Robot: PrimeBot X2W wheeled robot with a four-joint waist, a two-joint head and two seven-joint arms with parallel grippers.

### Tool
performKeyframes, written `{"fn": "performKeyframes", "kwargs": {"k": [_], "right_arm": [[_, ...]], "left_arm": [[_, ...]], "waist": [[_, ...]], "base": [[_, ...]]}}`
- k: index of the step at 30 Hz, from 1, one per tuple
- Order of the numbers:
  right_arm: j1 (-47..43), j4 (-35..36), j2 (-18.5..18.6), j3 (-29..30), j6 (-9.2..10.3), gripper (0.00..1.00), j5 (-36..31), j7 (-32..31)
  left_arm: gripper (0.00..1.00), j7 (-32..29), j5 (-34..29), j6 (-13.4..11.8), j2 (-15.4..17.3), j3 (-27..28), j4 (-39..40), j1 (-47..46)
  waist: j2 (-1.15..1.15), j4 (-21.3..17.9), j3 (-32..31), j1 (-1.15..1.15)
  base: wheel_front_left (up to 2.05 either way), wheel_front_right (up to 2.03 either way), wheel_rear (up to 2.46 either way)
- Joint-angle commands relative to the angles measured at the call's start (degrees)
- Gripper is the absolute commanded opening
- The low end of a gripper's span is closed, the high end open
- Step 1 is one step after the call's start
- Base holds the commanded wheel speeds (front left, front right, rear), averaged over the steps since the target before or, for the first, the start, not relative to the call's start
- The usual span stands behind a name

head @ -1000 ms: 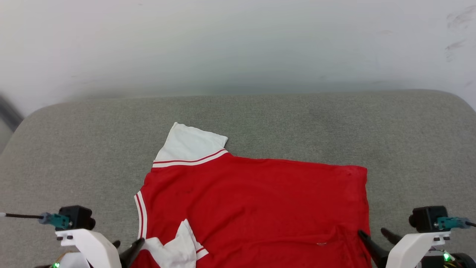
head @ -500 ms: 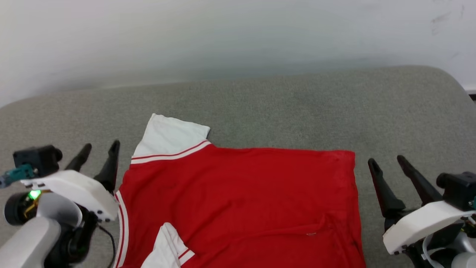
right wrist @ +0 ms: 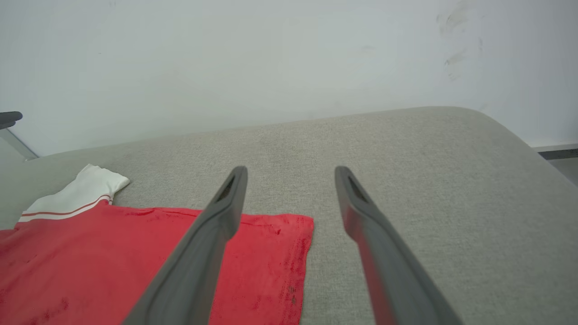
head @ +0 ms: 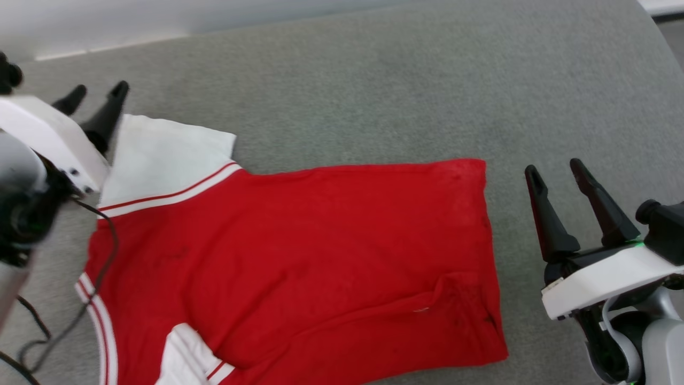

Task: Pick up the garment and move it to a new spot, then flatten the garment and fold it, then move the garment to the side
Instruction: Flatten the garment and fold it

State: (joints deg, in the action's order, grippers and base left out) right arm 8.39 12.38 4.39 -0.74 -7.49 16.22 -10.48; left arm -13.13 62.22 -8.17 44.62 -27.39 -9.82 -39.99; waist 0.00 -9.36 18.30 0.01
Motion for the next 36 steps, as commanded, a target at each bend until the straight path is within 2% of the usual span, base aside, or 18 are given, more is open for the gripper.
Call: {"fn": "performKeyframes", "kwargs": {"k": [1,3,7,13,16,22,23,24,25,31,36], "right_arm": [[1.0,-0.4,-0.4,-0.2,0.01,1.0,0.6,0.5],[1.6,-1.0,-0.6,-0.8,0.0,1.0,0.9,0.9],[2.2,-2.6,-1.0,-1.6,0.0,1.0,1.8,1.9],[2.6,-4.5,-1.4,-2.7,0.0,1.0,3.5,3.5],[2.6,-5.3,-1.5,-3.2,0.0,1.0,4.0,4.0],[3.4,-6.4,-1.5,-3.5,0.0,1.0,4.9,3.8],[3.4,-6.5,-1.5,-3.5,0.0,1.0,5.0,3.6],[3.4,-6.6,-1.5,-3.4,0.0,1.0,5.3,3.3],[3.6,-6.6,-1.5,-3.2,0.0,1.0,5.5,3.0],[4.9,-7.9,-1.0,-2.7,0.0,1.0,8.2,-1.7],[7.5,-10.6,1.2,-1.8,0.01,1.0,10.8,-9.2]], "left_arm": [[1.0,-1.5,0.5,0.6,0.7,-0.1,-1.0,-1.5],[1.0,-6.2,1.6,1.9,1.7,-0.9,-4.0,-4.2],[1.0,-15.4,4.3,3.0,3.4,-1.7,-9.9,-7.9],[1.0,-22.6,5.8,2.9,5.7,-2.4,-16.0,-10.3],[1.0,-25.6,7.0,2.7,5.5,-3.0,-18.1,-9.9],[1.0,-30.9,10.0,2.4,2.3,-4.6,-21.8,-6.9],[0.71,-31.3,10.4,2.2,1.9,-4.7,-22.1,-6.6],[0.3,-31.5,10.5,2.2,1.7,-4.8,-22.4,-6.5],[0.0,-31.5,10.4,2.2,1.4,-5.0,-22.5,-6.5],[0.0,-26.7,9.0,3.3,-0.1,-4.1,-22.8,-9.0],[0.0,-23.6,7.1,5.1,-1.6,-4.4,-23.2,-12.6]], "waist": [[0.0,-2.6,2.6,-0.01],[0.0,-3.6,3.6,-0.01],[0.0,-5.7,5.6,-0.01],[0.0,-8.0,8.9,-0.01],[0.0,-8.5,9.8,-0.01],[0.0,-8.9,10.0,-0.01],[0.0,-8.9,9.9,-0.01],[0.0,-8.9,9.7,-0.01],[0.0,-8.8,9.4,-0.01],[0.0,-7.1,7.1,-0.01],[0.0,-4.2,5.1,-0.01]], "base": [[0.0,0.0,0.0],[0.0,0.0,0.0],[0.0,0.0,0.0],[0.0,0.0,0.0],[0.0,0.0,0.0],[0.0,0.0,0.0],[0.0,0.0,0.0],[0.0,0.0,0.0],[0.0,0.0,0.0],[0.0,0.0,0.0],[0.0,0.0,0.0]]}}
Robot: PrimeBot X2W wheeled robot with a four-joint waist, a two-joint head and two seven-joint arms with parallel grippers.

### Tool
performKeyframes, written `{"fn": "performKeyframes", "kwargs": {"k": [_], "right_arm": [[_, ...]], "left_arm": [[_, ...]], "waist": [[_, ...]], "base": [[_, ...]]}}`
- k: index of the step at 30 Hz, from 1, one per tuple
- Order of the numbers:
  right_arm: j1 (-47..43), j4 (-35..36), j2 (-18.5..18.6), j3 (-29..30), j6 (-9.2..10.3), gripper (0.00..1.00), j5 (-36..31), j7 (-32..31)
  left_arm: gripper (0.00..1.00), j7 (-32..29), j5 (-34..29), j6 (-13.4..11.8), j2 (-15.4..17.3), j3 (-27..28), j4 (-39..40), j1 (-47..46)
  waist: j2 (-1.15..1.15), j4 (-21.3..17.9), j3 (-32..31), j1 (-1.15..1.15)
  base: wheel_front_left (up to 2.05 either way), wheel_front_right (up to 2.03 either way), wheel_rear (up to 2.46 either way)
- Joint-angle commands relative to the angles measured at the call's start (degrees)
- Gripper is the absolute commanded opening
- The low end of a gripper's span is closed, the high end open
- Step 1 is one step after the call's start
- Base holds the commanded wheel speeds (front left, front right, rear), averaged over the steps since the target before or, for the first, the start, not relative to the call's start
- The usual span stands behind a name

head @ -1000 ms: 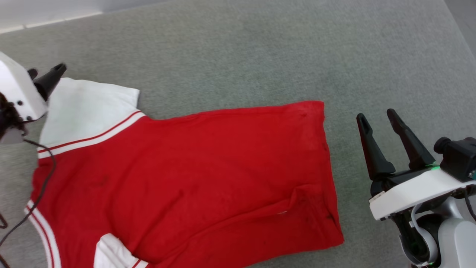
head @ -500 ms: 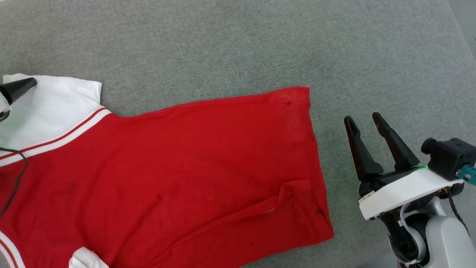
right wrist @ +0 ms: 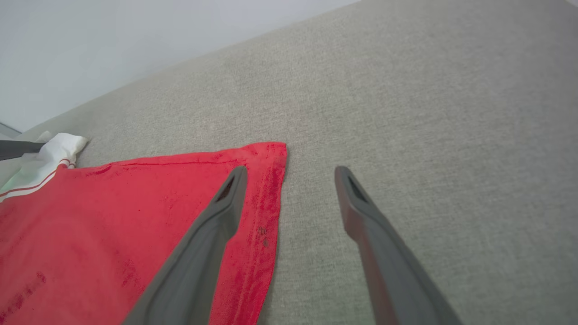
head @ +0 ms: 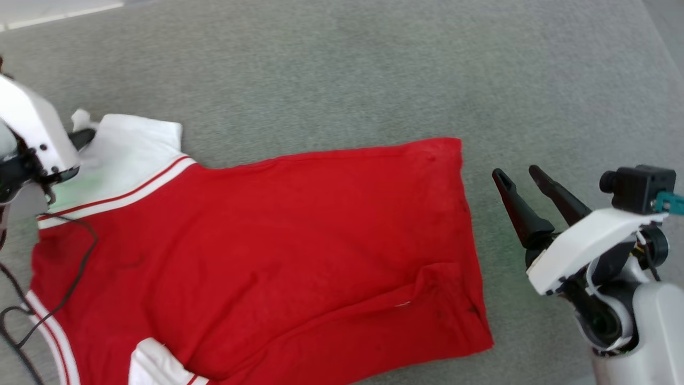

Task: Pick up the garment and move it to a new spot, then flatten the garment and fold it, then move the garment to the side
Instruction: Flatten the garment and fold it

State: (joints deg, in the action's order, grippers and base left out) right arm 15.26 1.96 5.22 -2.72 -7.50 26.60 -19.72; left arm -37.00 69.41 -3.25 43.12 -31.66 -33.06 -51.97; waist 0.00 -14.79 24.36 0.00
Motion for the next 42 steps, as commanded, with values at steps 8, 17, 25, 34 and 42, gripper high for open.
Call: {"fn": "performKeyframes", "kwargs": {"k": [8,17,25,34,42], "right_arm": [[7.6,-8.4,5.8,-1.6,0.01,1.0,2.6,-12.9],[15.9,-19.2,8.3,-3.3,0.02,1.0,2.2,-21.8],[18.1,-26.3,8.7,-6.8,0.01,0.0,3.6,-30.2],[19.0,-21.9,11.5,-5.1,0.02,0.0,4.0,-26.1],[10.4,-17.8,12.2,-4.5,0.02,0.0,4.7,-22.1]], "left_arm": [[0.0,4.3,-3.7,2.8,-3.8,-2.2,1.2,-4.5],[0.0,6.8,-6.3,4.2,-5.5,-3.7,4.2,-6.4],[0.0,7.9,-6.6,4.8,-6.4,-4.4,5.2,-4.9],[0.0,12.8,-5.4,5.7,-5.2,-3.1,6.7,0.8],[0.0,19.2,-4.8,2.8,-2.0,-1.8,14.8,13.1]], "waist": [[0.0,7.3,-1.7,0.0],[0.0,11.5,-0.1,0.0],[0.0,12.8,-0.4,0.0],[0.0,13.5,-6.3,0.0],[0.0,14.5,-13.6,0.0]], "base": [[0.0,0.0,0.0],[0.0,0.0,0.0],[0.0,0.0,0.0],[0.0,0.0,0.0],[0.0,0.0,0.0]]}}
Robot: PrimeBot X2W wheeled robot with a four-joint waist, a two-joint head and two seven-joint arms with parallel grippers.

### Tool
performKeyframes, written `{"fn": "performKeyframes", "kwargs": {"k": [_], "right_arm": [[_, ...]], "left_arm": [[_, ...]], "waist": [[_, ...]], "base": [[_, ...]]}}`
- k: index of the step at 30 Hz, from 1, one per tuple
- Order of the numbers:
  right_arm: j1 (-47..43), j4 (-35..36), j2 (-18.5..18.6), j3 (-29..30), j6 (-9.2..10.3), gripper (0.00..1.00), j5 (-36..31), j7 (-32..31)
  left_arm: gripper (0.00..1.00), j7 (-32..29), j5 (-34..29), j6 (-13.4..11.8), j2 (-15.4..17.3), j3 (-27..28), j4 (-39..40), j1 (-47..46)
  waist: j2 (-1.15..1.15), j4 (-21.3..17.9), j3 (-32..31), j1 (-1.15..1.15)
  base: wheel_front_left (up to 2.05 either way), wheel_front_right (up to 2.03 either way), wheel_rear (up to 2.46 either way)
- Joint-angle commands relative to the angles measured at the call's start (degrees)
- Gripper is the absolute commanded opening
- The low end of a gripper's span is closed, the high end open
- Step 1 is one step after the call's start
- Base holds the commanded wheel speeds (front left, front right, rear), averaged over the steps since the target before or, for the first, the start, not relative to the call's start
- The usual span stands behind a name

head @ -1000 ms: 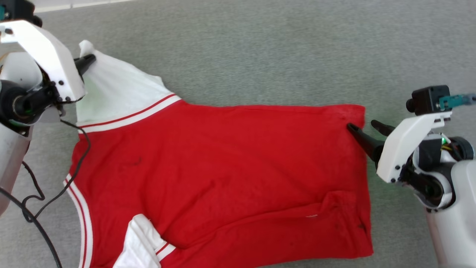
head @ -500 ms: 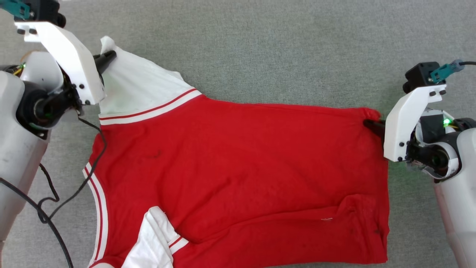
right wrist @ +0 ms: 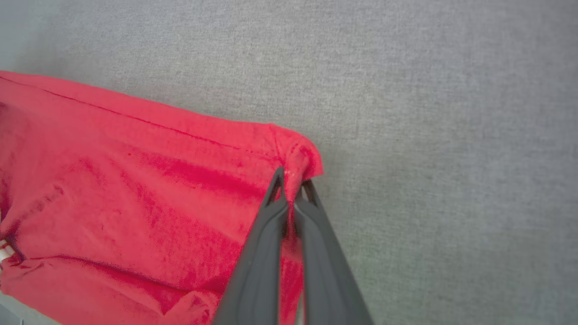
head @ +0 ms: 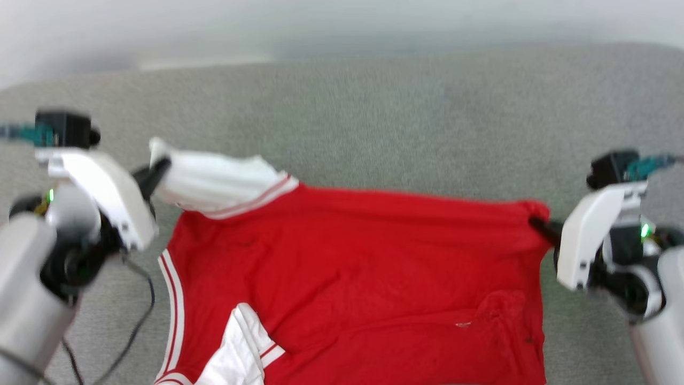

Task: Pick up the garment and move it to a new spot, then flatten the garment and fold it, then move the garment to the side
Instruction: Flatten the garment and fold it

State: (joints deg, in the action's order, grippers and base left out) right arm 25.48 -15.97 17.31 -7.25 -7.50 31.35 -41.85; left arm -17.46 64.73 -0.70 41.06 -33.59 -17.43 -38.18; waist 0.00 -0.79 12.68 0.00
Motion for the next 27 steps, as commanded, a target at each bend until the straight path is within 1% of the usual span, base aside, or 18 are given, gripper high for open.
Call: {"fn": "performKeyframes", "kwargs": {"k": [1,8,11,14,17,18,19,20,21,24,27], "right_arm": [[-1.4,0.2,-0.1,0.2,0.02,0.0,0.5,0.3],[-11.5,1.3,-0.9,1.3,0.02,0.0,1.9,2.9],[-15.5,2.0,-1.4,2.3,0.02,0.0,2.4,4.0],[-19.2,2.2,-2.4,3.4,0.02,0.0,2.4,5.1],[-22.5,1.9,-3.5,4.2,0.02,0.0,2.2,5.7],[-23.3,1.8,-3.9,4.3,0.02,0.32,2.0,6.1],[-24.2,1.7,-4.4,4.2,0.02,1.0,1.9,6.1],[-24.9,1.6,-5.0,4.1,0.02,1.0,2.2,6.2],[-25.5,1.7,-5.1,4.0,0.02,1.0,2.1,6.7],[-26.9,2.1,-5.8,4.3,0.02,1.0,2.2,8.6],[-27.4,4.2,-6.1,4.7,0.02,1.0,1.8,11.6]], "left_arm": [[0.0,0.6,0.2,-0.7,0.7,0.3,0.8,2.0],[0.0,5.5,6.0,-8.2,3.8,2.5,12.5,23.2],[0.0,7.6,7.8,-10.7,4.6,3.1,16.7,30.7],[0.0,8.6,9.8,-12.1,4.2,3.0,19.5,36.6],[0.0,9.0,11.8,-12.4,3.2,2.5,20.6,40.4],[0.0,9.1,12.2,-12.1,2.6,2.2,20.4,41.2],[0.05,9.4,12.4,-11.9,2.1,1.9,20.0,41.8],[0.45,9.9,12.3,-11.6,1.6,1.7,19.5,42.2],[1.0,10.6,12.2,-11.3,0.8,1.7,19.0,42.4],[1.0,13.5,10.2,-10.8,-0.4,1.7,17.3,41.5],[1.0,17.2,7.5,-10.5,-1.3,2.1,16.3,40.1]], "waist": [[0.0,0.5,-3.0,0.0],[0.0,1.0,-8.2,0.0],[0.0,1.6,-9.4,0.0],[0.0,2.0,-10.1,0.0],[0.0,2.1,-10.3,0.0],[0.0,2.1,-10.4,0.0],[0.0,2.1,-10.3,0.0],[0.0,2.0,-10.3,0.0],[0.0,2.0,-10.2,0.0],[0.0,1.8,-10.1,0.0],[0.0,1.8,-10.4,0.0]], "base": [[0.0,0.0,0.0],[0.0,0.0,0.0],[0.0,0.0,0.0],[0.0,0.0,0.0],[0.0,0.0,0.0],[0.0,0.0,0.0],[0.0,0.0,0.0],[0.0,0.0,0.0],[0.0,0.0,0.0],[0.0,0.0,0.0],[0.0,0.0,0.0]]}}
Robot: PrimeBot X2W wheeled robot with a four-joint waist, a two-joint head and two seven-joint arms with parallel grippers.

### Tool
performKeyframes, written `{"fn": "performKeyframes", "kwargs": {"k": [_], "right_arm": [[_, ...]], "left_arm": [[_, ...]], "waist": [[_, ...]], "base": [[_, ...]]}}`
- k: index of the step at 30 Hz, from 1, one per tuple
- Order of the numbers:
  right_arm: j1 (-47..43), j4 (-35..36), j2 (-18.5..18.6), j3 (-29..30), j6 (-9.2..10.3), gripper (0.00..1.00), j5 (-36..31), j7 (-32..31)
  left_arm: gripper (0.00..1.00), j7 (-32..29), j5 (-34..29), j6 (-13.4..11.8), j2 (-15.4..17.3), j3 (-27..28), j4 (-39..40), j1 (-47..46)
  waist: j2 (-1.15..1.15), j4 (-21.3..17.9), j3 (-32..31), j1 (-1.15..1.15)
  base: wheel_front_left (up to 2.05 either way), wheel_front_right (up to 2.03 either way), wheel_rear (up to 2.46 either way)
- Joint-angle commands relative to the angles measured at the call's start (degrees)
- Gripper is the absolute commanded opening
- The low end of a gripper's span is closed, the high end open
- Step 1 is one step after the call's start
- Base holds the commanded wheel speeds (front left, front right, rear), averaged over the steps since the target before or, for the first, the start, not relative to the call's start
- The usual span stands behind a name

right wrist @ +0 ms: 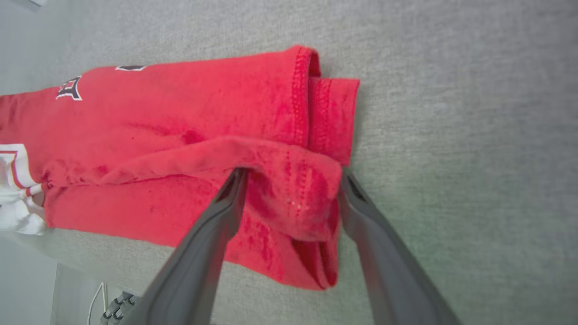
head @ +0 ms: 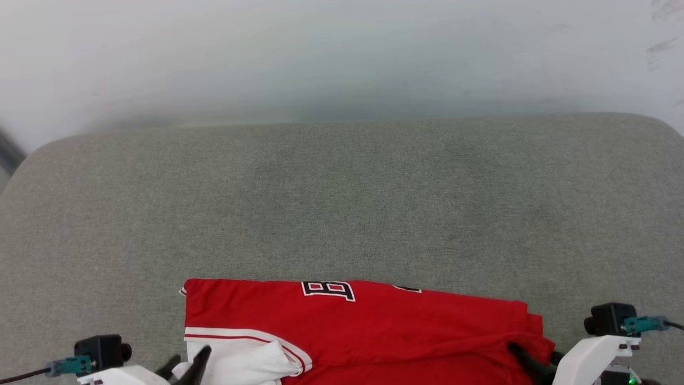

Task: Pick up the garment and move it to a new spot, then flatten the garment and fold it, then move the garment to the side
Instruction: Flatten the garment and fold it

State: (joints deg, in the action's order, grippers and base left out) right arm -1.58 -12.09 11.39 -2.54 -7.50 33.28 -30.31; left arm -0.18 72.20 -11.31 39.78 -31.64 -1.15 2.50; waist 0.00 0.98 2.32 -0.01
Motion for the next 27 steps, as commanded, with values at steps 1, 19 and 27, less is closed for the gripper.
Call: {"fn": "performKeyframes", "kwargs": {"k": [1,19,27], "right_arm": [[-0.6,1.1,0.1,0.1,0.02,1.0,-0.4,0.9],[1.6,6.8,2.6,10.2,0.02,1.0,-1.4,-10.5],[2.6,3.9,0.7,6.8,0.02,1.0,-1.2,-15.0]], "left_arm": [[1.0,1.1,-0.8,0.0,-0.2,0.3,-0.1,-1.0],[1.0,15.3,-23.5,-6.0,-4.3,3.4,5.6,-8.3],[1.0,15.5,-32.5,-7.8,-6.6,3.4,10.7,-10.2]], "waist": [[0.0,0.0,-0.3,0.01],[0.0,2.4,-1.2,0.01],[0.0,5.6,2.4,0.01]], "base": [[0.0,0.0,0.0],[0.0,0.0,0.0],[0.0,0.0,0.0]]}}
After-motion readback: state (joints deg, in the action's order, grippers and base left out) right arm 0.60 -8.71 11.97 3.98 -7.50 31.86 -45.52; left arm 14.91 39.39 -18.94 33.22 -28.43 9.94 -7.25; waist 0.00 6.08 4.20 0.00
